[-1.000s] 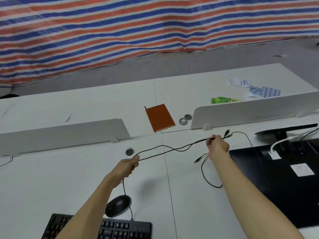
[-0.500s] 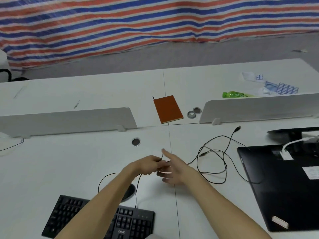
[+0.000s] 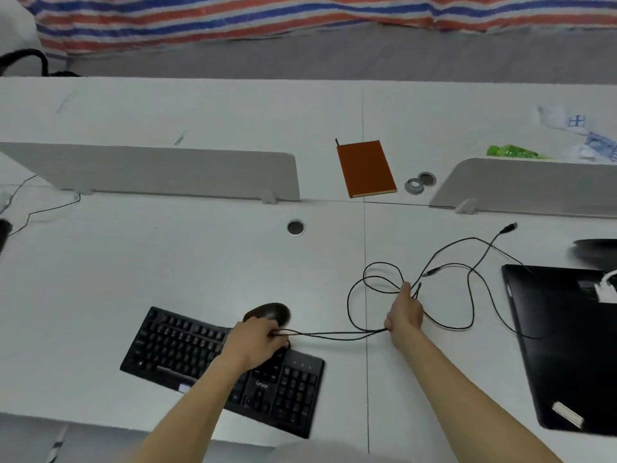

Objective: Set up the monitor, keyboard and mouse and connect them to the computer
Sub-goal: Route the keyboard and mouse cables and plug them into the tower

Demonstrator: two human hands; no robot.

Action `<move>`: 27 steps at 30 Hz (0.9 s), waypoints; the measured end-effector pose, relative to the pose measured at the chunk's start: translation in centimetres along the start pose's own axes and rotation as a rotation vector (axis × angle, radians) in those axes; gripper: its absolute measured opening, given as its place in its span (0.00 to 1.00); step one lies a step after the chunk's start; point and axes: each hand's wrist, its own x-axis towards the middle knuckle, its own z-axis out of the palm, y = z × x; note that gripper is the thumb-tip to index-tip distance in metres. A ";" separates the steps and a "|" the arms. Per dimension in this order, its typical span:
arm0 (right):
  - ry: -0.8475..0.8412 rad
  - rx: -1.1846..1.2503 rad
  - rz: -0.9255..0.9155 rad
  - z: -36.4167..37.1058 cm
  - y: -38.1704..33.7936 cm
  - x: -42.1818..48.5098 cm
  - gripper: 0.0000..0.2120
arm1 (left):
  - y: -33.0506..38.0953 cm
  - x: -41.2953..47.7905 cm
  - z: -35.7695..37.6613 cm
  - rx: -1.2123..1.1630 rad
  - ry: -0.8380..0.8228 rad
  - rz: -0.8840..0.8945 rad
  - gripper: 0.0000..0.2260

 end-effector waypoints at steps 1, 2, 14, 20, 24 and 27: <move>0.016 -0.057 -0.027 0.0 1.1 0.1 0.22 | -0.6 -0.1 0.8 0.029 0.013 0.030 0.17; 0.014 -0.086 -0.043 -0.1 1.9 0.1 0.21 | -0.9 -0.1 1.3 0.076 0.029 0.060 0.20; 0.138 -0.087 0.054 -3.9 8.2 1.7 0.11 | -6.0 -1.0 4.8 0.723 -0.289 0.472 0.61; 0.094 -0.193 0.055 -3.4 11.0 1.5 0.08 | -6.5 -0.2 4.8 0.724 -0.309 0.536 0.57; 0.113 -0.254 0.001 -3.6 11.0 1.1 0.06 | -5.3 1.5 2.8 0.524 -0.181 0.498 0.37; 0.199 -0.253 -0.085 -4.6 10.0 1.3 0.08 | -4.3 2.7 1.0 0.251 0.015 0.420 0.29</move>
